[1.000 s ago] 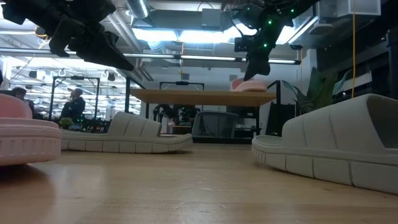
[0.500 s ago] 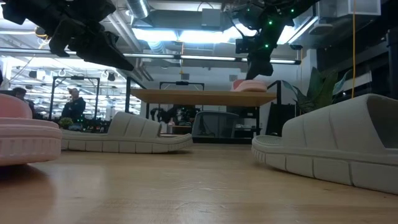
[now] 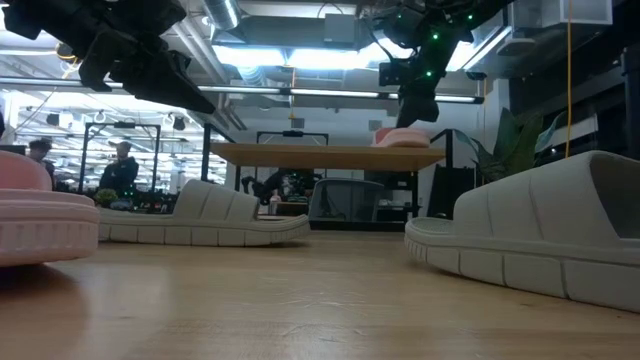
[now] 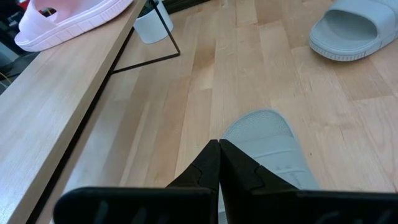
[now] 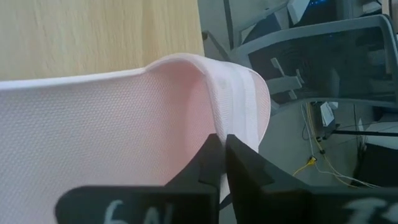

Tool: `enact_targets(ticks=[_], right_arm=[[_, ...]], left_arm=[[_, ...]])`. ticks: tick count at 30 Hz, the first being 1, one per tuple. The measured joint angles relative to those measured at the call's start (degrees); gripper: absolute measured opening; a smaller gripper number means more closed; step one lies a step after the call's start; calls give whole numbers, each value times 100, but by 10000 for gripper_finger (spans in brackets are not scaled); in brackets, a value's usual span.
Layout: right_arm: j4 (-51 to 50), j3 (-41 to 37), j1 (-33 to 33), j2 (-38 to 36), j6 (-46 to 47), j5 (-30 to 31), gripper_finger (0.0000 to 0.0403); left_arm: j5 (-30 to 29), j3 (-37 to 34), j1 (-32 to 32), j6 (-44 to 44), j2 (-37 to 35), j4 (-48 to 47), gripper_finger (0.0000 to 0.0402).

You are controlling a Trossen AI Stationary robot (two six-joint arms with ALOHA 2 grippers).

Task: Pick and place slides into the shelf
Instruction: Put the top pink slipper on the shelf, then put the pink slipper on the shelf

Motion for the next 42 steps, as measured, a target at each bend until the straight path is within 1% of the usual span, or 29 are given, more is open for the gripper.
enact_targets(ticks=[13,17,21,27,34,37,42], right_arm=[[5,3,57,-22,6,-81,135],[-127,186,136,-22,11,-81,163],[-400,523,273,-22,131,-109,180],[-998,980,566,-26,697,-116,184],[-1504,1079,962,-26,1599,-124,182],[-1770,1064,1184,-26,2004,-209,171],[-1771,833,1685,-54,2771,-251,144]], left_arm=[[0,1,1,1,0,0,0],[0,0,2,2,0,0,0],[-1,0,0,2,0,0,0],[0,0,0,2,0,0,0],[0,0,0,0,0,0,0],[0,0,0,0,0,0,0],[0,0,0,0,0,0,0]])
